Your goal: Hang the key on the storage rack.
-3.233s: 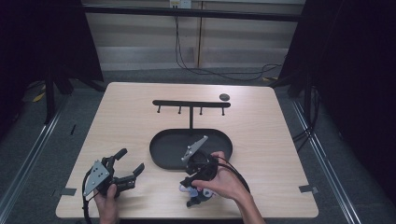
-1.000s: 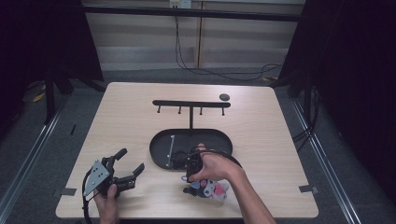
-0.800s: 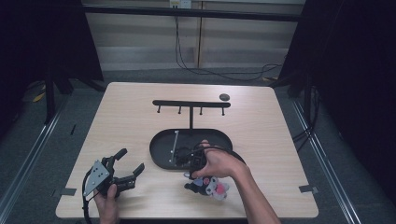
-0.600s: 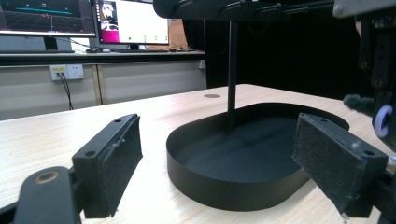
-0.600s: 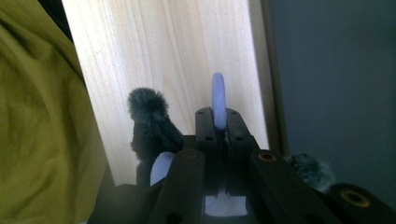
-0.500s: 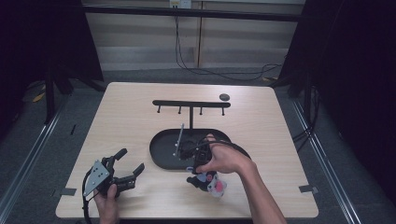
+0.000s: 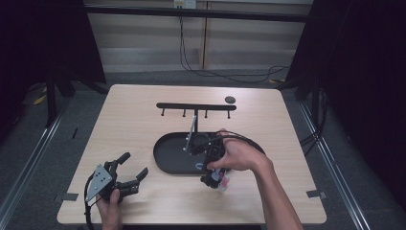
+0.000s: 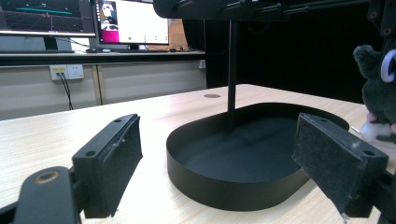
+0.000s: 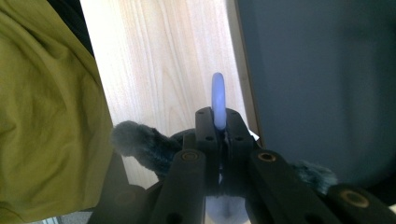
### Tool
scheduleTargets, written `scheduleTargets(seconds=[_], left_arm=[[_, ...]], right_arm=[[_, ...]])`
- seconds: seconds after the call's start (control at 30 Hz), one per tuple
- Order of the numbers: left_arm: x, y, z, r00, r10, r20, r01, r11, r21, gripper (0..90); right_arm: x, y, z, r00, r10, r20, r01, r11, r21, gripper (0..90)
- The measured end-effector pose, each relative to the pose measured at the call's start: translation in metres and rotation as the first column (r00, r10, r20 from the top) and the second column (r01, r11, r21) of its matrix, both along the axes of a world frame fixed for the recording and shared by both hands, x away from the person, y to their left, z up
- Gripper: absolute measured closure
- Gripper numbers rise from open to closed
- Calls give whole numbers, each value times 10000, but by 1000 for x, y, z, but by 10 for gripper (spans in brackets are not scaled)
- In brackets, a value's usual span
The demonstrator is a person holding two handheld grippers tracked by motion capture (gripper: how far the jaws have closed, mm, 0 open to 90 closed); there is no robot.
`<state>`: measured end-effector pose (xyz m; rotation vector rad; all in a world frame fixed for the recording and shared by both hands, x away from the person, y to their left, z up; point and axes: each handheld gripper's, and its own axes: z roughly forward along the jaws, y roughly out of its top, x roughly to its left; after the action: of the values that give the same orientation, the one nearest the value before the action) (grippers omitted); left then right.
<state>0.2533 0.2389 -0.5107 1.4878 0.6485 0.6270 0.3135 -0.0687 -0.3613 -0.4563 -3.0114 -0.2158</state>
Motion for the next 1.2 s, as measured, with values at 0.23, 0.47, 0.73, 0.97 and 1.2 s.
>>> scheduleTargets(seconds=[0.23, 0.47, 0.73, 0.97, 1.2], left_arm=[[0, 0, 0, 10000, 4, 7, -4, 10000, 4, 153], [0, 0, 0, 10000, 0, 2, 0, 10000, -2, 153], [0, 0, 0, 10000, 6, -3, -6, 10000, 4, 152], [0, 0, 0, 10000, 7, 0, -7, 10000, 7, 152], [0, 0, 0, 10000, -3, 1, 3, 10000, 2, 152]], right_arm=[[7, -3, 11, 9998, 69, 211, -67, 10000, -59, 877], [15, -5, 20, 9998, -40, 214, 38, 10000, 87, 877], [31, -9, 34, 9996, -209, 207, 209, 9998, 28, 877], [42, -11, 41, 9994, -261, 244, 262, 9996, -48, 877], [52, -8, 48, 9994, -128, 313, 132, 9999, -111, 877]])
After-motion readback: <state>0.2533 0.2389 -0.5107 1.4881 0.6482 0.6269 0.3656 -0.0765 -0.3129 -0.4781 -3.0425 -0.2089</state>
